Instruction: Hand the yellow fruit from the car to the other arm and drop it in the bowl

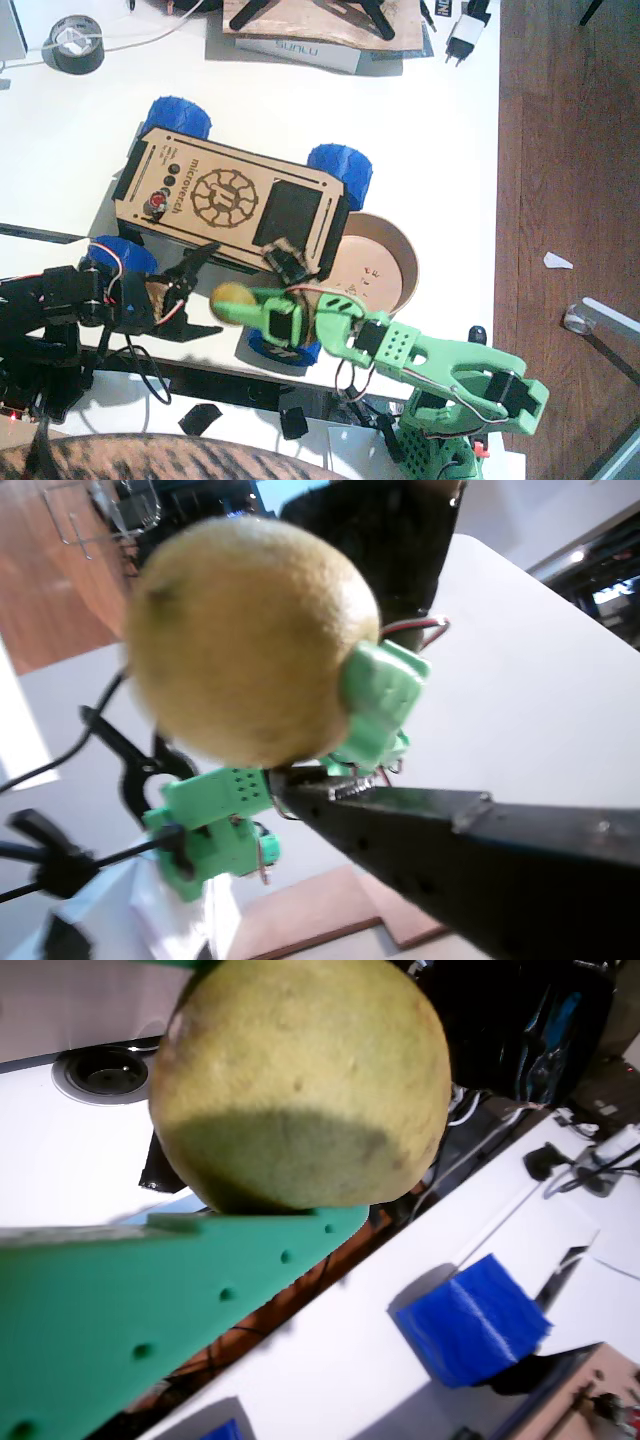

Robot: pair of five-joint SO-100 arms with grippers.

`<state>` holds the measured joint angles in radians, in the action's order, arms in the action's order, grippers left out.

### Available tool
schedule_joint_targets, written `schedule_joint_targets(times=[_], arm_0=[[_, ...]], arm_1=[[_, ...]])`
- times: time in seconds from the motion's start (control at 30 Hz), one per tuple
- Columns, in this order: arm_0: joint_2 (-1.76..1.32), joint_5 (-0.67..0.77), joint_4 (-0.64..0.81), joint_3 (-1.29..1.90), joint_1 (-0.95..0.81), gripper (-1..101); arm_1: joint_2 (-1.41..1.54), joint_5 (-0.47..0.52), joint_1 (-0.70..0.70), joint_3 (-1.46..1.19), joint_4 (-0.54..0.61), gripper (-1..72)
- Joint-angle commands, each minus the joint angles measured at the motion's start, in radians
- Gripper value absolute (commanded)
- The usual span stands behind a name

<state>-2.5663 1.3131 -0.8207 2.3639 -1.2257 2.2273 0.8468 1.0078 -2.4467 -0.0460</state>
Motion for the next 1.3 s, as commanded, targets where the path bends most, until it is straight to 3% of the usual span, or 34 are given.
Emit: schedule_joint_targets(times=[0.0,0.17,0.33,0.43,0.53,0.63,0.83,1.13,1.27], arm_0=[[-0.037,-0.011,-0.098,-0.029,0.094,58],[-0.067,-0.104,-0.242,-0.029,0.262,54],[-0.04,-0.388,-0.282,-0.029,0.466,47],[-0.037,-0.574,-0.299,-0.029,0.578,36],[-0.038,-0.724,-0.311,-0.02,0.698,12],[-0.028,-0.822,-0.351,-0.014,0.815,6],[-0.023,-0.891,-0.465,0.041,1.014,0],[-0.167,-0.894,-0.207,0.523,1.06,1],[-0.216,-0.893,-0.201,0.612,1.063,3]], arm_1=[[0.083,-0.031,-0.057,0.032,-0.038,-0.1],[0.169,-0.064,-0.184,0.043,-0.135,-0.1],[0.216,-0.098,-0.319,0.061,-0.232,-0.1],[0.225,-0.147,-0.408,0.092,-0.302,-0.1],[0.212,-0.245,-0.506,0.15,-0.394,-0.1],[0.178,-0.379,-0.612,0.202,-0.472,-0.1],[-0.003,-0.637,-0.764,0.308,-0.658,-0.1],[-0.394,-0.831,-0.831,0.502,-0.799,-0.1],[-0.546,-0.893,-0.831,0.597,-0.861,-0.1]])
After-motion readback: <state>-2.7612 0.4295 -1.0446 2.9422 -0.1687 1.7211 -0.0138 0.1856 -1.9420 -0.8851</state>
